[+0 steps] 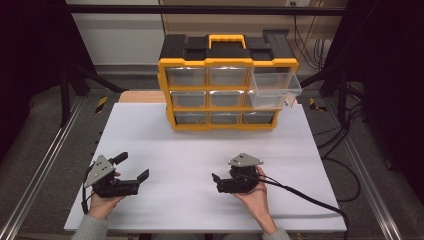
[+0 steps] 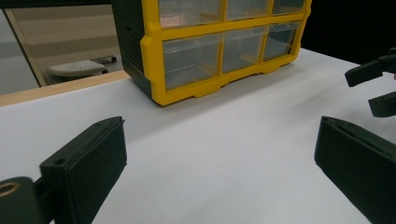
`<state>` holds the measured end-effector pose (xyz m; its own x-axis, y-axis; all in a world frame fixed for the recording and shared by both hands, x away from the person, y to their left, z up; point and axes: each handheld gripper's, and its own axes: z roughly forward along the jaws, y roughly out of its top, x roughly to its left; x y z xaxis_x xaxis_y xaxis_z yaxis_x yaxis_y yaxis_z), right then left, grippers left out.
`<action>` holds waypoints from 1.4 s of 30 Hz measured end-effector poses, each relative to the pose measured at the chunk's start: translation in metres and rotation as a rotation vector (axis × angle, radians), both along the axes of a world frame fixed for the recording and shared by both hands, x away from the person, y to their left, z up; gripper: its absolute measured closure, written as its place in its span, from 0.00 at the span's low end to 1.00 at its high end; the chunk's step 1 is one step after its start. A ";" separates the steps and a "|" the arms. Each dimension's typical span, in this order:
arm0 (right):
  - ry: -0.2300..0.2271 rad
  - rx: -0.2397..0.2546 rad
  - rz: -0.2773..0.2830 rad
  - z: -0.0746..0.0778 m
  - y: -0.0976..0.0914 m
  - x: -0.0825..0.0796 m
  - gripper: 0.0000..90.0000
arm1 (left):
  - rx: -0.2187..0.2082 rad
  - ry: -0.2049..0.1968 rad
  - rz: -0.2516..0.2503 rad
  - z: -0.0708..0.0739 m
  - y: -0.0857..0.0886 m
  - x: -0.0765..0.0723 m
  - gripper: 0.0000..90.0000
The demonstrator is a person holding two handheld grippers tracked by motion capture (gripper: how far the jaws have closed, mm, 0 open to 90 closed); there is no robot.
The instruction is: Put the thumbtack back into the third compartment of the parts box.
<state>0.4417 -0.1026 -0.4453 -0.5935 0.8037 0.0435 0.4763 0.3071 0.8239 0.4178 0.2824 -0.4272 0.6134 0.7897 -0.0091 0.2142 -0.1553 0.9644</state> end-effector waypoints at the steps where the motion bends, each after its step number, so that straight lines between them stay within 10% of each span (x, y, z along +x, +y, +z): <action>1: 0.002 -0.005 0.003 -0.002 0.001 0.000 0.13 | 0.000 0.000 0.000 0.000 0.000 0.000 0.02; 42: 0.108 -0.087 0.032 -0.036 0.014 0.002 0.68 | 0.002 0.002 -0.002 0.000 0.000 0.000 0.02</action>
<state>0.4442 -0.0882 -0.4814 -0.6147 0.7878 0.0401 0.5499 0.3915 0.7378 0.4178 0.2822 -0.4275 0.6151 0.7884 -0.0089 0.2154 -0.1572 0.9638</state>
